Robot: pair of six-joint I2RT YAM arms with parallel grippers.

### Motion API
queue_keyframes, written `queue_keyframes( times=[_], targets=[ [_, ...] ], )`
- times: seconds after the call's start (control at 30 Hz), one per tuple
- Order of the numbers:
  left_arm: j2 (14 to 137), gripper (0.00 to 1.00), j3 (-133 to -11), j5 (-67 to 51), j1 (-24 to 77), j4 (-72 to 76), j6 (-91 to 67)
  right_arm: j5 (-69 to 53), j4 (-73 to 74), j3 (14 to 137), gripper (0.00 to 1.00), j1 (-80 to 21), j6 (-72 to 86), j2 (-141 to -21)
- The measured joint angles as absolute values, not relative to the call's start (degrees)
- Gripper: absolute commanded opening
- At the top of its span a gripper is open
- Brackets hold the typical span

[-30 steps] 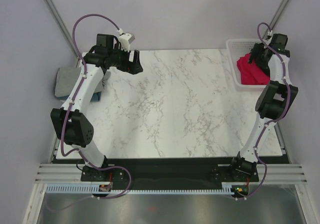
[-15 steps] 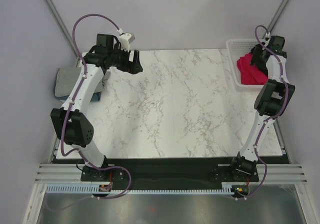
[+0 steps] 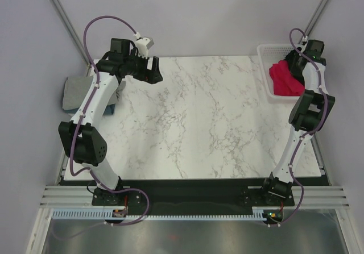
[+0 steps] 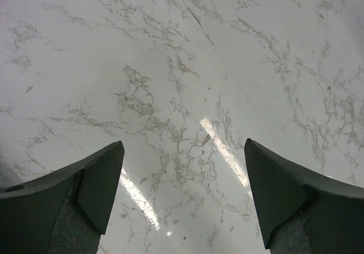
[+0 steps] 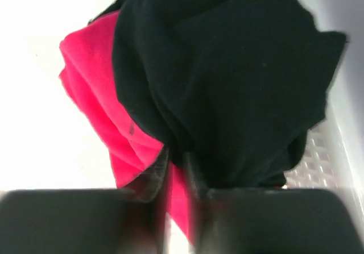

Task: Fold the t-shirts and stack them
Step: Grab the tshirt from the pile

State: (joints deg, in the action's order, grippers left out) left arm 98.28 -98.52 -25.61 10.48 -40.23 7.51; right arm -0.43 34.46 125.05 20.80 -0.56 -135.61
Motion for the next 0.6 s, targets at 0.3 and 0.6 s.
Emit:
queue_keyframes(
  times=[0.3, 0.6],
  targets=[
    [98.89, 0.94, -98.59, -25.58, 10.98, -40.16, 7.51, 1.91, 33.74, 126.69, 0.0, 21.12, -0.23, -135.61],
    [98.91, 0.94, -100.01, -25.58, 11.14, -40.14, 7.51, -3.03, 34.24, 126.69, 0.0, 21.37, 2.42, -128.68]
  ],
)
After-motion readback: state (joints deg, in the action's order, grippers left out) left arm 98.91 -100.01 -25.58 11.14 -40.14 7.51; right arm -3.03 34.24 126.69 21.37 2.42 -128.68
